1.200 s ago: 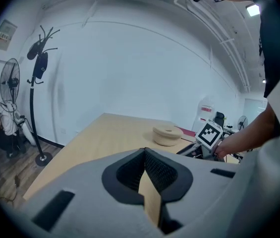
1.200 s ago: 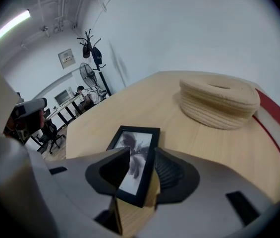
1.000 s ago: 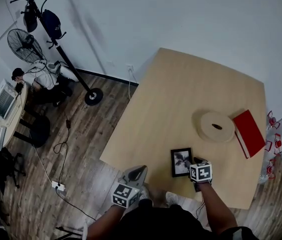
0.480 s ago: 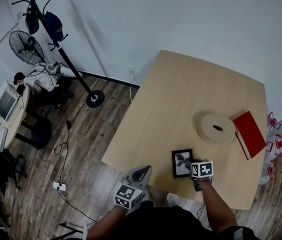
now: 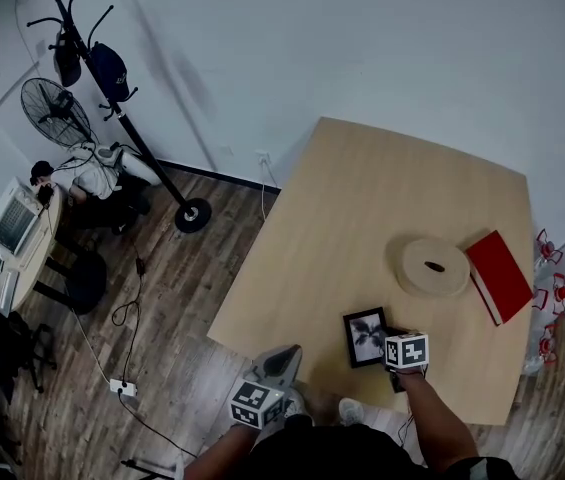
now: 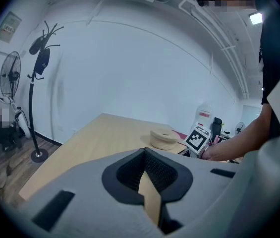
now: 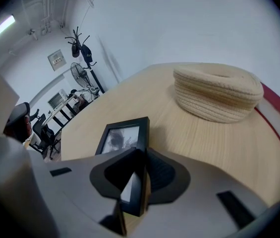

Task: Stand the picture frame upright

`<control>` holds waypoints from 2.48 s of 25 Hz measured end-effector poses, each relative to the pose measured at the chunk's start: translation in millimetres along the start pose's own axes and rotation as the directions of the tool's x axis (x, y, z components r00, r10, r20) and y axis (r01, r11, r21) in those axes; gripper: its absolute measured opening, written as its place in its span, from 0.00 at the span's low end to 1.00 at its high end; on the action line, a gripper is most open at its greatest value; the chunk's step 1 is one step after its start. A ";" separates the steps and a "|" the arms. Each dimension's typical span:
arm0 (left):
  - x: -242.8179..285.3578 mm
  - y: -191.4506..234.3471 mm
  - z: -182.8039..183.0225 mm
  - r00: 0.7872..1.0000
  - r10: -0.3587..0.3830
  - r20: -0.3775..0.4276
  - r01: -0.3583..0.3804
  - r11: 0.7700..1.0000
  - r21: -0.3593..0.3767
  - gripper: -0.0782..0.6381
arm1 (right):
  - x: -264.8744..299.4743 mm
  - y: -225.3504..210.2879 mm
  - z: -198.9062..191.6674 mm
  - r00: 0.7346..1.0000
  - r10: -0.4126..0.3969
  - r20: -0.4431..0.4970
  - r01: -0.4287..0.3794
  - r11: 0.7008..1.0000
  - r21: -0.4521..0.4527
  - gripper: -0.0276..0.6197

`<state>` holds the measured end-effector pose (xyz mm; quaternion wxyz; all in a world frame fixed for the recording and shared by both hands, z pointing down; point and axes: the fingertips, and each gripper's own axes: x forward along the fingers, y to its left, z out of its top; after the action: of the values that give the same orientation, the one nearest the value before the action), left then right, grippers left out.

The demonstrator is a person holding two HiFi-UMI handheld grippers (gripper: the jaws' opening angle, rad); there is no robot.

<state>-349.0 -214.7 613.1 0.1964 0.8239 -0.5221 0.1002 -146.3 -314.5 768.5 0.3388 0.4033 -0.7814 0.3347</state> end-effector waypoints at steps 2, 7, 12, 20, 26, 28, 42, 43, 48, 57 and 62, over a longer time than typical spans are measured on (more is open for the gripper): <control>-0.2 0.2 1.4 1.000 0.000 0.004 0.000 1.000 -0.001 0.10 | -6.3 3.6 7.9 0.999 0.008 0.033 -0.007 1.000 -0.004 0.15; -2.2 1.1 0.7 1.000 0.005 0.012 -0.005 1.000 -0.012 0.10 | -35.0 16.0 38.5 0.990 0.032 0.138 -0.028 0.999 -0.029 0.15; -6.8 12.4 -1.3 1.000 0.030 0.007 -0.030 1.000 -0.009 0.10 | -77.3 31.0 82.3 0.956 0.032 0.293 -0.013 0.998 -0.068 0.15; 6.3 26.3 14.0 0.999 0.045 0.027 -0.045 0.999 -0.006 0.10 | -126.4 37.6 122.0 0.889 0.023 0.458 0.038 0.992 -0.123 0.15; 18.2 31.5 24.0 0.999 0.032 0.026 -0.032 0.999 -0.001 0.10 | -128.9 16.6 123.3 0.880 -0.040 0.473 0.081 0.994 -0.067 0.15; 23.7 31.8 23.7 1.000 0.022 0.017 -0.022 1.000 0.003 0.10 | -128.5 3.2 120.6 0.877 -0.074 0.475 0.103 0.994 -0.035 0.15; 102.4 -17.2 42.7 0.983 -0.177 -0.040 0.180 0.977 0.112 0.10 | -134.3 -115.4 65.3 0.841 -0.351 0.411 0.247 0.926 0.285 0.15; 105.8 -21.4 44.6 0.982 -0.186 -0.041 0.190 0.973 0.129 0.10 | -132.8 -119.9 62.3 0.842 -0.357 0.405 0.248 0.922 0.298 0.15; 114.2 -29.6 36.8 0.976 -0.205 -0.076 0.214 0.966 0.148 0.10 | -118.2 -135.6 48.1 0.852 -0.371 0.369 0.248 0.907 0.339 0.15; 108.1 -16.6 24.3 0.984 -0.156 -0.083 0.166 0.978 0.126 0.10 | -79.4 -149.8 30.0 0.896 -0.350 0.273 0.247 0.904 0.348 0.14; 99.5 -18.6 27.4 0.986 -0.149 -0.074 0.158 0.980 0.125 0.10 | -72.7 -149.5 26.9 0.896 -0.361 0.258 0.264 0.901 0.345 0.14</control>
<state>-290.1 -301.1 621.1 0.1660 0.8692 -0.4427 0.1448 7.2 -374.0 733.0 0.1938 0.6198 -0.6890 0.3217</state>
